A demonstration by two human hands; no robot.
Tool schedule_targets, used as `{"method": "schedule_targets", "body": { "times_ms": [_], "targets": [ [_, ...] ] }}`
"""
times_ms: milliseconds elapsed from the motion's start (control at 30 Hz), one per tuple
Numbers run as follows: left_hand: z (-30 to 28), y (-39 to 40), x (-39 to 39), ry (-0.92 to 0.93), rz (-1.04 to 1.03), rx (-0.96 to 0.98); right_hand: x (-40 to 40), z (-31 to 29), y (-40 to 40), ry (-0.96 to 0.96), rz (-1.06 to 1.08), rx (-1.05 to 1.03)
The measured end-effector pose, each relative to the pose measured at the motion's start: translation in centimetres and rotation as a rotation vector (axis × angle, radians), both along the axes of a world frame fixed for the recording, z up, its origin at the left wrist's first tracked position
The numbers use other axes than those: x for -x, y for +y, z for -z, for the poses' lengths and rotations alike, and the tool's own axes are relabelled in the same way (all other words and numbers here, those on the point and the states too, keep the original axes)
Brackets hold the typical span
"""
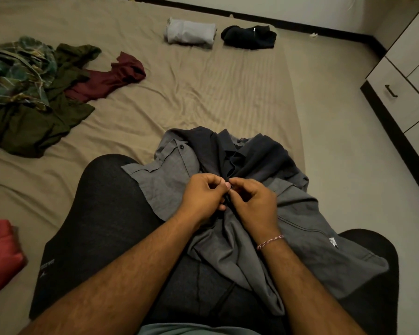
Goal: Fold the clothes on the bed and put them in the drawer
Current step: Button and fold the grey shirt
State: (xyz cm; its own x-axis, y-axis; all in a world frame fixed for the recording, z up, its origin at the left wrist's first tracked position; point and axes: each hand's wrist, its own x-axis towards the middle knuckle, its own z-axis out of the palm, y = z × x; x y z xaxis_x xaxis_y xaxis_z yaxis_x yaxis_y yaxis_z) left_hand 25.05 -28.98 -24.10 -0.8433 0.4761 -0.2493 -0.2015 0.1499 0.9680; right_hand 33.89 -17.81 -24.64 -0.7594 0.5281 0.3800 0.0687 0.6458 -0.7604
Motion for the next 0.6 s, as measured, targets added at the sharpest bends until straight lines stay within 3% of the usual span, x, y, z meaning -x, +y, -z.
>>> {"method": "schedule_targets", "body": {
  "times_ms": [100,600],
  "targets": [
    [0.04,0.00,0.15,0.007,0.041,0.026,-0.08,0.16,0.10,-0.005,0.007,0.049],
    [-0.21,0.07,-0.02,-0.097,0.022,-0.039,0.14,-0.33,0.10,0.027,-0.043,0.671]
  ]
}}
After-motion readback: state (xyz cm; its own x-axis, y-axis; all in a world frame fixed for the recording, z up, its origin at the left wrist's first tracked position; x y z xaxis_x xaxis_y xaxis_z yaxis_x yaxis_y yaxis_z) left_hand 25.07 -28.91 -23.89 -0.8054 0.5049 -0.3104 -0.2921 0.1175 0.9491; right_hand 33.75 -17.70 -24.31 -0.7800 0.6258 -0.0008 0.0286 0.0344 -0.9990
